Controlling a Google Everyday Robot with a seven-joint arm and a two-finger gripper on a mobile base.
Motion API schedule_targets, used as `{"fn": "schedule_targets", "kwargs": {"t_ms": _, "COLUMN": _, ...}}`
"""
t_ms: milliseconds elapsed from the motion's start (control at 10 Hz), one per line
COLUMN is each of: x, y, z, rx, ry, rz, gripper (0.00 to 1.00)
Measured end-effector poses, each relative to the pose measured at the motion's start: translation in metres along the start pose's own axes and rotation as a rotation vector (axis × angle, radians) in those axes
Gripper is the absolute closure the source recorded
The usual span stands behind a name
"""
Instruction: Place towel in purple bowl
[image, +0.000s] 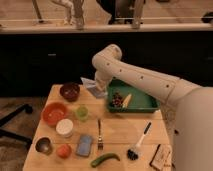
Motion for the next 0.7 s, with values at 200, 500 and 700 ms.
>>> {"fn": "schedule_targets", "kwargs": {"t_ms": 200, "x": -0.015, "y": 0.008, "z": 0.007, "rx": -0.009, "ry": 0.005, "rz": -0.027, "gripper": 1.0}}
{"fn": "schedule_targets", "kwargs": {"t_ms": 500, "x": -0.042, "y": 0.027, "z": 0.02, "rx": -0.031, "ry": 0.013, "rz": -0.066, "gripper": 1.0}}
{"fn": "schedule_targets", "kwargs": {"t_ms": 700, "x": -0.048, "y": 0.031, "z": 0.022, "rx": -0.037, "ry": 0.012, "rz": -0.073, "gripper": 1.0}}
